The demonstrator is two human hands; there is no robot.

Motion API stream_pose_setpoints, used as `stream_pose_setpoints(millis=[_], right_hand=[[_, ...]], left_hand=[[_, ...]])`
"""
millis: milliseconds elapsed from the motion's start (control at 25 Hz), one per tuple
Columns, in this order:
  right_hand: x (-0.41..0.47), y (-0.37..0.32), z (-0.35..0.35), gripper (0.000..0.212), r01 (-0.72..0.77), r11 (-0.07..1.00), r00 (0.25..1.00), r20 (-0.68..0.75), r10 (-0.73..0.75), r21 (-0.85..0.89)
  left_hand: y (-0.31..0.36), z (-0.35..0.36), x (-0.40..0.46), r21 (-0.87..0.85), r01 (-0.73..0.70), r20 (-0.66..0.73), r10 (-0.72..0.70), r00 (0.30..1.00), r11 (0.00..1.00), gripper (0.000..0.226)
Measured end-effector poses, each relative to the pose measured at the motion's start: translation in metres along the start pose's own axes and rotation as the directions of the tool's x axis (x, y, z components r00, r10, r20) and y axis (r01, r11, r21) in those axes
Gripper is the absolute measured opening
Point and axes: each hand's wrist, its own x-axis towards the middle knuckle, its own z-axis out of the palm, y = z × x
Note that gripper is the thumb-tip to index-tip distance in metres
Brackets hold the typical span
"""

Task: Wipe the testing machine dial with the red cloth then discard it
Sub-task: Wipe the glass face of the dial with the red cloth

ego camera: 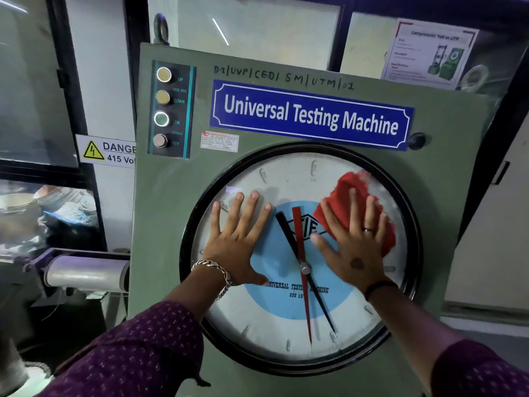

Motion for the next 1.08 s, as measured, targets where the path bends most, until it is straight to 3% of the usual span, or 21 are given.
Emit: stream_pose_setpoints(millis=[80,240,360,480,560,680,880,1080], right_hand=[[0.027,-0.026,-0.009,0.079,-0.070,0.995,0.998,0.012,0.069,0.075],[0.025,-0.042,-0.031,0.083,0.319,0.940,0.937,0.110,-0.332,0.125],[0.018,-0.032,-0.053,0.101,0.259,0.885,0.948,0.076,-0.310,0.386],[0.010,-0.048,-0.073,0.096,0.226,0.756,0.922,0.115,-0.369,0.614],[0.001,-0.076,-0.082,0.078,0.275,0.695,0.901,0.075,-0.428,0.664],[-0.020,-0.133,-0.091,0.058,0.334,0.661,0.915,-0.062,-0.400,0.672],[-0.061,-0.241,-0.123,0.081,0.141,0.458,0.842,0.137,-0.523,0.878],[-0.091,-0.365,-0.158,0.077,0.135,0.369,0.760,0.143,-0.634,0.920]], left_hand=[[-0.001,-0.008,0.000,-0.013,0.000,0.079,0.001,0.997,1.000,0.177],[0.000,-0.034,-0.005,-0.053,0.017,0.149,-0.009,0.989,0.998,0.172],[-0.001,-0.068,-0.029,-0.095,0.075,0.174,-0.057,0.983,0.993,0.163],[0.000,-0.105,-0.072,-0.101,0.119,0.172,-0.100,0.980,0.988,0.156],[0.002,-0.135,-0.106,-0.084,0.167,0.157,-0.153,0.976,0.982,0.150],[-0.009,-0.173,-0.161,-0.008,0.237,0.164,-0.232,0.959,0.972,0.144],[-0.039,-0.231,-0.277,0.113,0.419,0.206,-0.433,0.877,0.901,0.139],[-0.074,-0.279,-0.386,0.170,0.588,0.185,-0.612,0.769,0.791,0.138]])
